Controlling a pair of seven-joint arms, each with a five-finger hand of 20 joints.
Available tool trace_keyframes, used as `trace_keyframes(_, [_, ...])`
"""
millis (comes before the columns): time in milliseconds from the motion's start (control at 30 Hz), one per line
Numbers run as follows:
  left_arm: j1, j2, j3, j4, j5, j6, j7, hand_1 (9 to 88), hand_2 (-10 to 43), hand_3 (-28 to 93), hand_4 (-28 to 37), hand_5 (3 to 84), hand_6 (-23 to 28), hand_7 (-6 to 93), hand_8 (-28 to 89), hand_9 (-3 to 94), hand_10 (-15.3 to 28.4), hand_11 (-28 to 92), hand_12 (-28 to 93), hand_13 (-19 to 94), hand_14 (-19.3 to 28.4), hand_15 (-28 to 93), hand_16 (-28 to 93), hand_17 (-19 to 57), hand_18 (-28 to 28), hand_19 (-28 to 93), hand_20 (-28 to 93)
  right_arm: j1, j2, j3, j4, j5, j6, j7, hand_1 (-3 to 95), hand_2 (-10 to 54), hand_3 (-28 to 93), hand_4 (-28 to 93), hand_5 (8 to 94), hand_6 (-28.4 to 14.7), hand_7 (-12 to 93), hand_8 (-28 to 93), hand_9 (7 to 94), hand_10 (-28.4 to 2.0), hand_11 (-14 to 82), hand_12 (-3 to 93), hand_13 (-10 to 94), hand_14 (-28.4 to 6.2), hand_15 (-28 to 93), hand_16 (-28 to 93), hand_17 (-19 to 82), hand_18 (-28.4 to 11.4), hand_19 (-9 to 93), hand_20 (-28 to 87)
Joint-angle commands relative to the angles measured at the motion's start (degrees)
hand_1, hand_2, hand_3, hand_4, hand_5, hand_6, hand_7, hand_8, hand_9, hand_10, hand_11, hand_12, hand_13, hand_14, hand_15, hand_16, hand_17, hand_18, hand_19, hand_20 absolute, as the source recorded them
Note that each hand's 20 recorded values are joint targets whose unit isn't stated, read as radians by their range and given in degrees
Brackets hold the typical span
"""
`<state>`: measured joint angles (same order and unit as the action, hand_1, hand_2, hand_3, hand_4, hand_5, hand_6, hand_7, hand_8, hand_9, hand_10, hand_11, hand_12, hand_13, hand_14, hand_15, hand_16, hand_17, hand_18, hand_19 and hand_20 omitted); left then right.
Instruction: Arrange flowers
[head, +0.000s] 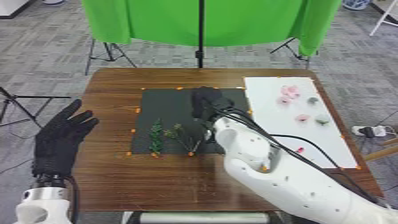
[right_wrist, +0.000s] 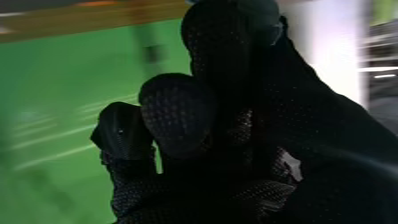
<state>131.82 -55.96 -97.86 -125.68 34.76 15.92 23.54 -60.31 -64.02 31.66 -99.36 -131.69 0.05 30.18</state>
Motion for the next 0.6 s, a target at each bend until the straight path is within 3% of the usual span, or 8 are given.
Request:
trace_keyframes(33, [-10.6,2.95,3.03,1.89,0.64,-0.48,-0.84,24.8,9.3,76,-20.8,39.2,9.9,12.2,-8,37.6,20.5,28,13,26,26.0,54,-7,-8.1,23.4,50,25,6.5,-13.7,-9.2,5.4,-2.7,4.2,-0.9,56.8,-9.5,73,-28,87.2,-1.0,19,6,92.7,-7.1,22.2,35.5,77,-5.9,73,21,38,-24.2,93,61])
trace_keyframes(133, [-12.4,3.68,3.99,2.53,-2.76,-1.87,0.93,24.8,9.3,76,-20.9,39.4,10.0,12.3,-8,37.6,20.4,28,13,26,26.0,54,-7,-8.1,23.4,49,25,9.1,-12.8,-14.2,8.0,-3.7,7.6,0.5,56.6,-9.5,73,-28,86.7,-0.6,19,6,91.9,-7.2,24.3,34.3,77,-6.0,73,20,38,-23.9,93,61])
trace_keyframes(200, [-13.1,3.30,4.51,2.76,-1.72,-1.50,0.28,24.9,9.3,76,-21.0,39.5,10.0,12.4,-8,37.6,20.5,28,13,26,26.1,55,-7,-8.1,23.3,49,25,8.9,-12.5,-14.7,8.5,-2.5,6.7,0.2,56.1,-9.5,72,-28,86.3,-0.1,20,5,91.1,-7.5,26.9,33.7,77,-5.9,74,19,37,-23.6,93,61])
trace_keyframes(267, [-13.0,3.24,4.51,2.63,-2.10,-1.88,0.45,24.8,9.3,76,-21.1,39.6,10.0,12.4,-8,37.6,20.5,28,13,27,26.1,55,-7,-8.1,23.3,50,25,9.1,-12.3,-15.6,9.4,-2.9,7.0,0.2,56.2,-9.5,71,-28,86.1,0.7,20,4,90.3,-7.3,29.2,33.1,76,-6.1,75,19,36,-23.4,93,61])
trace_keyframes(367, [-13.4,3.10,4.58,2.78,-1.25,-2.45,0.03,24.9,9.4,76,-21.1,39.6,10.0,12.5,-8,37.5,20.4,28,14,27,26.2,55,-7,-8.0,23.3,49,25,9.7,-12.0,-16.8,9.9,-2.8,7.0,1.5,56.4,-9.5,70,-28,85.7,1.4,19,3,89.7,-7.4,30.9,31.8,75,-6.1,75,19,36,-23.3,93,61])
trace_keyframes(433, [-13.5,3.61,4.76,2.88,-1.92,-2.63,0.29,24.8,9.4,76,-21.0,39.7,10.0,12.5,-8,37.5,20.5,28,14,26,26.2,55,-7,-8.0,23.3,49,25,8.9,-12.1,-16.0,9.8,-3.5,5.4,1.2,56.6,-9.5,68,-28,85.9,1.9,19,2,89.4,-7.2,32.1,31.5,75,-6.3,76,19,36,-23.2,93,61])
trace_keyframes(500, [-13.7,3.77,4.88,3.02,-1.70,-2.40,0.20,24.9,9.4,76,-21.0,39.9,10.2,12.6,-8,37.5,20.4,28,14,27,26.2,55,-7,-8.0,23.3,49,25,7.3,-12.6,-13.6,9.4,-5.3,1.2,-0.2,56.6,-9.5,67,-28,86.1,2.3,17,1,88.7,-7.2,33.9,30.7,74,-6.5,77,19,35,-23.0,93,61])
trace_keyframes(600, [-14.3,3.26,5.08,3.32,-1.54,-2.87,-0.48,24.8,9.4,76,-20.9,39.8,10.2,12.6,-8,37.6,20.4,28,14,27,26.2,55,-7,-8.0,23.3,49,25,6.1,-13.0,-12.0,9.5,-7.3,-1.1,-1.9,55.8,-9.5,65,-28,83.3,2.9,15,0,86.2,-7.1,35.7,30.6,72,-6.9,78,19,34,-22.8,93,60])
